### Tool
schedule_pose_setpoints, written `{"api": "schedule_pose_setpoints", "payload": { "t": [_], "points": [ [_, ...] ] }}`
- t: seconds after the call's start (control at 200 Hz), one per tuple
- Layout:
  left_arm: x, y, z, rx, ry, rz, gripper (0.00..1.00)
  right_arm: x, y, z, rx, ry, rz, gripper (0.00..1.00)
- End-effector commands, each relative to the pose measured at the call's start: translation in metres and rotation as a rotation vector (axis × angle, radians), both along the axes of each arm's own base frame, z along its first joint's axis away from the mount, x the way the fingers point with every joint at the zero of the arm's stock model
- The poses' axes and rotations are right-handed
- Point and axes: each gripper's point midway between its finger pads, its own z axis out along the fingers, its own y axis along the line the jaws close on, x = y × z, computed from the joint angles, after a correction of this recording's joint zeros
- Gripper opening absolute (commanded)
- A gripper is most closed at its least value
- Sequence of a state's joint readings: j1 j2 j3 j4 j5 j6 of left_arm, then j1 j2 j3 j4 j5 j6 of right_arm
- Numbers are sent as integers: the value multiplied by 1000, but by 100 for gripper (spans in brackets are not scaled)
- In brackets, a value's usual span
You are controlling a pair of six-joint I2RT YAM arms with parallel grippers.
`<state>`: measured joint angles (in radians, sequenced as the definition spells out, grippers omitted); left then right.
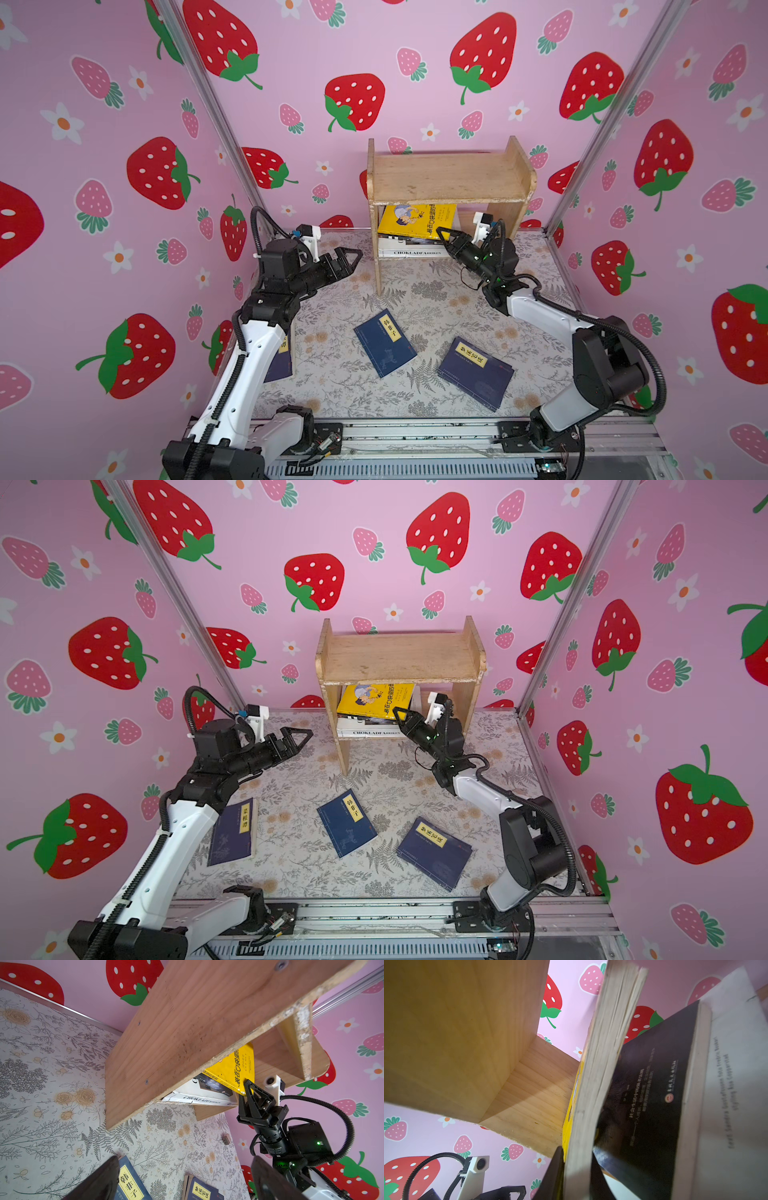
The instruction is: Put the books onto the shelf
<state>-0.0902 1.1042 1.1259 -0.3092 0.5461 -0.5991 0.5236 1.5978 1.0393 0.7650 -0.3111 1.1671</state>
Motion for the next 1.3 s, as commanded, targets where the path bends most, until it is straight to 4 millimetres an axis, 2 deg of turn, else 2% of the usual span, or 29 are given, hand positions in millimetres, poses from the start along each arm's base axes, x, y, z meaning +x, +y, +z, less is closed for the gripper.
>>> {"api": "schedule_pose_setpoints", "payload": {
  "t": [0.0, 0.14, 0.37, 0.635, 0.795, 1.07, 1.291],
  "points": [
    [1, -1, 4, -10, -22, -13, 100, 0, -1, 24, 9, -61, -12, 16],
    [2, 0, 0, -14, -12, -9, 100, 1, -3, 23, 5, -53, -6, 12],
    [4, -1, -3, -23, -4, -9, 99, 1, 1, 17, -4, -36, 11, 13],
    [6, 0, -7, -32, 11, -6, 99, -2, -4, 24, 9, -51, 16, 9],
    [6, -1, -9, -38, 19, -9, 99, -2, -3, 21, 21, -42, 39, 7],
    [7, 0, -10, -45, 24, -8, 99, -3, -13, 23, 43, -46, 41, 7],
    [7, -1, -9, -52, 26, -10, 99, -2, -7, 19, 46, -38, 60, 8]
  ]
}}
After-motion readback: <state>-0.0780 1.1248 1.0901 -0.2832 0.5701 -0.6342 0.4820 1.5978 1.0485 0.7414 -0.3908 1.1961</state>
